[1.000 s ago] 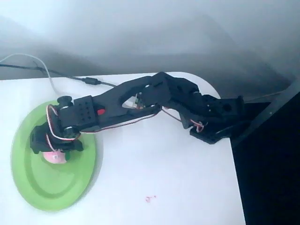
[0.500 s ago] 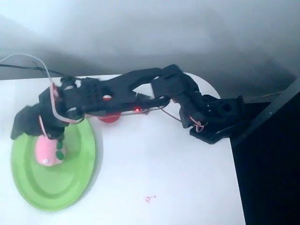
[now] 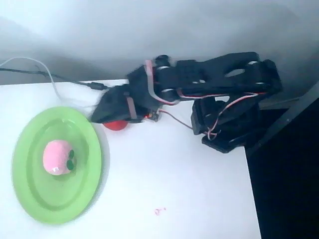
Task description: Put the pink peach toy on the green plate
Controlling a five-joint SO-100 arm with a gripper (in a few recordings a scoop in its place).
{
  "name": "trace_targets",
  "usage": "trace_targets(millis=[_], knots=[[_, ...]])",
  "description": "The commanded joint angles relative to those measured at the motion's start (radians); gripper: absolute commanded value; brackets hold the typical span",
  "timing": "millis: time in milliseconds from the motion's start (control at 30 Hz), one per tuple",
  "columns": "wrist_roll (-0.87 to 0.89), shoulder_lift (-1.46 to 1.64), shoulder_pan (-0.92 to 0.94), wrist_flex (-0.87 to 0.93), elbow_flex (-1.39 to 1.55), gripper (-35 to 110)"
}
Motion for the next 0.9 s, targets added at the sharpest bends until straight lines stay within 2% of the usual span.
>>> trace_targets(millis=[0, 133, 233, 500, 867], knots=[[0.02, 0.295, 0.034, 0.153, 0.295, 0], [0.005, 0.532, 0.087, 0.397, 0.525, 0], [-0.032, 0.652, 0.135, 0.494, 0.635, 0], [-0.017, 0.934, 0.156, 0.538, 0.85, 0], [-0.002, 0.937, 0.0, 0.472, 1.005, 0]])
